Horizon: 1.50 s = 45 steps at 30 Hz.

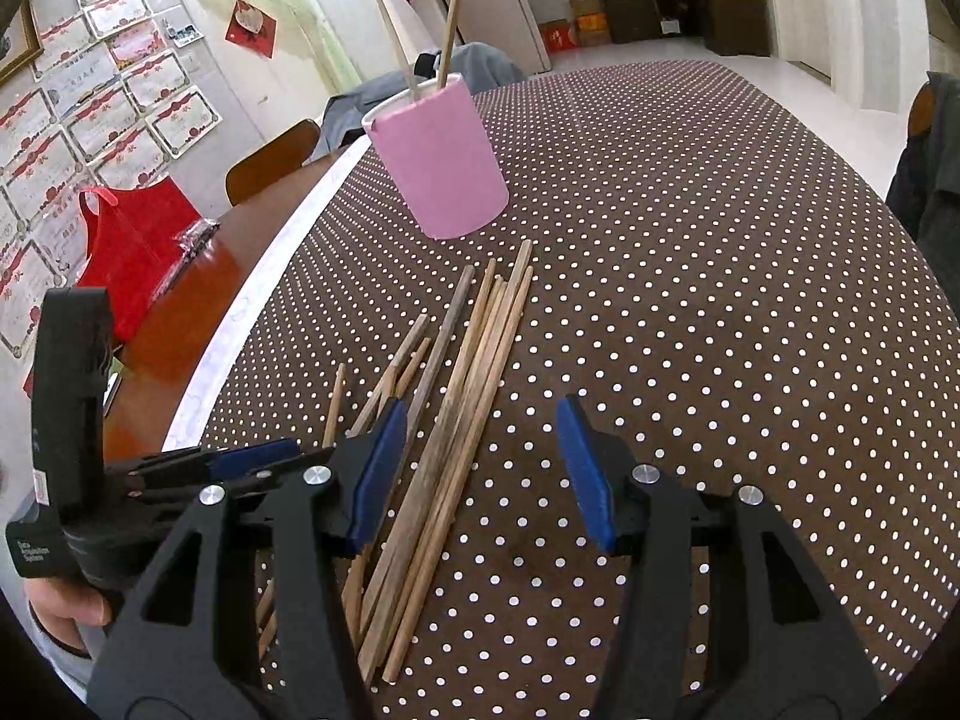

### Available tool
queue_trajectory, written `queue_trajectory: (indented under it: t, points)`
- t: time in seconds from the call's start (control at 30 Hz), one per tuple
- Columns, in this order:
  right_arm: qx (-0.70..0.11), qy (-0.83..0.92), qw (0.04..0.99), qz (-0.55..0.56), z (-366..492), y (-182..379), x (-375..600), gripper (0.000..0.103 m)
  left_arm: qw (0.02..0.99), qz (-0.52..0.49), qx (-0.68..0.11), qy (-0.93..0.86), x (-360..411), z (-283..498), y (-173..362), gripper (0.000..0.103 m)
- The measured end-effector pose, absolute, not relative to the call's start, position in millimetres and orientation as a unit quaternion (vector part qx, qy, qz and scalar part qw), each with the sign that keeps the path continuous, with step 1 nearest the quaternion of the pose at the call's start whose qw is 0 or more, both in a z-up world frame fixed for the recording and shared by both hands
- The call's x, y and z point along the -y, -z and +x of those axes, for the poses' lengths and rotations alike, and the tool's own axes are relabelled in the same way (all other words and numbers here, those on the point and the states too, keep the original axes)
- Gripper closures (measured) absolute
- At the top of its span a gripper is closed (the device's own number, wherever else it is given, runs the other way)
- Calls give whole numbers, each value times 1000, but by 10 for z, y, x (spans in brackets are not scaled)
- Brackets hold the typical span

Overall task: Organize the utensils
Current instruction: 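Lower both tools back to the stick pile and grasp a stick with the left tool, then grasp a wooden stick with the right tool while the left tool holds its stick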

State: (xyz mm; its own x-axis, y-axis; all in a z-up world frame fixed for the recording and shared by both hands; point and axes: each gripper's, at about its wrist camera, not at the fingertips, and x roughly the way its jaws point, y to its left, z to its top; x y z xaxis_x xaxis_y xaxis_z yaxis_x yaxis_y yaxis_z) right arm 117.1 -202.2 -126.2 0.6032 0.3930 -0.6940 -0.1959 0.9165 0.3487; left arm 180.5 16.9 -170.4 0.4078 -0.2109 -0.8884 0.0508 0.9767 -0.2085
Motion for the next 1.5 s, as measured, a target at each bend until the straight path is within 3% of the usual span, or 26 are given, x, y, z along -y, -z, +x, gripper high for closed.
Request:
queue_trajectory:
  t: [0.03, 0.1, 0.13, 0.37, 0.8, 1.5]
  points:
    - [-414, -166, 887, 118, 1177, 1267, 2021, 51, 835, -75, -539, 79, -162, 1832, 1714, 65]
    - [-416, -166, 886, 119, 1192, 1275, 2032, 51, 833, -81, -540, 86, -169, 1846, 1730, 85]
    - [-417, -166, 885, 119, 1199, 1277, 2035, 51, 831, -87, -542, 92, -178, 1859, 1739, 88]
    - [-425, -160, 884, 111, 1254, 1299, 2051, 51, 834, -105, -532, 100, -235, 1898, 1755, 97]
    - [-463, -127, 876, 48, 1508, 1419, 1896, 51, 860, -141, -484, 85, -525, 1972, 1404, 97]
    - [-485, -105, 868, -22, 1668, 1526, 1497, 51, 859, -132, -488, 83, -523, 2105, 1427, 97]
